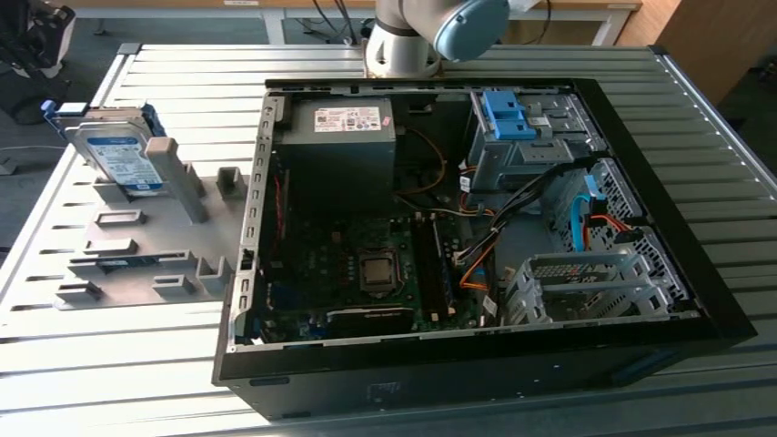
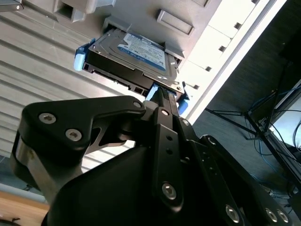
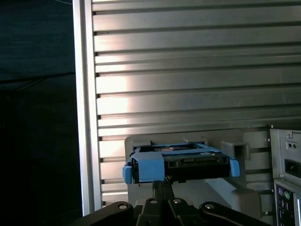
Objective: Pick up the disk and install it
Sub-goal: 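Pick up the disk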
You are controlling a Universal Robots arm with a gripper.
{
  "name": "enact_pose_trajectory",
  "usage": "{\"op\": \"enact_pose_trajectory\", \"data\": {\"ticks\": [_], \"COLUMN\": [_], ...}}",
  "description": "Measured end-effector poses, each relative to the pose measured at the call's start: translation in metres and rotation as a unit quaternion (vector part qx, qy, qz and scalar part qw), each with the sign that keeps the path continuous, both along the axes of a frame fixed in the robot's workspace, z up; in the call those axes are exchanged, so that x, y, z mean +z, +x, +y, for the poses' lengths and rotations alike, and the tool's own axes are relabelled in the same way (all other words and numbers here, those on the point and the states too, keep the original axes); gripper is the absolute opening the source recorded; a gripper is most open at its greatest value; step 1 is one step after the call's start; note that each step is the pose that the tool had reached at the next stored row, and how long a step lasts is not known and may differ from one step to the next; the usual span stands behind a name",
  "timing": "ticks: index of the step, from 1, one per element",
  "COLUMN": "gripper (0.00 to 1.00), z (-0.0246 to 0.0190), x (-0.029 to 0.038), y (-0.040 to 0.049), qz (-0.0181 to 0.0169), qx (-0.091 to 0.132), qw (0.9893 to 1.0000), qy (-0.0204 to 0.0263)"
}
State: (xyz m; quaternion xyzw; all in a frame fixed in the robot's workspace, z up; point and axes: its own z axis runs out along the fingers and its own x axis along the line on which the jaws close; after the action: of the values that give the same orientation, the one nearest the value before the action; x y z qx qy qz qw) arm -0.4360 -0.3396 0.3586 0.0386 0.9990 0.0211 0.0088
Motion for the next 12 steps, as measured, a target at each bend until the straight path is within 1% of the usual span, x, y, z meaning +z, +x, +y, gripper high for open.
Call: {"op": "enact_pose_trajectory", "data": {"ticks": [7, 12], "gripper": [0.11, 0.11], "z": [0.0, 0.0], "x": [0.0, 0.0001], "y": [-0.0007, -0.0007], "qz": [0.0, 0.0], "qx": [0.0, 0.005], "qw": [1.0, 1.0], "qy": [0.0, 0.0]}}
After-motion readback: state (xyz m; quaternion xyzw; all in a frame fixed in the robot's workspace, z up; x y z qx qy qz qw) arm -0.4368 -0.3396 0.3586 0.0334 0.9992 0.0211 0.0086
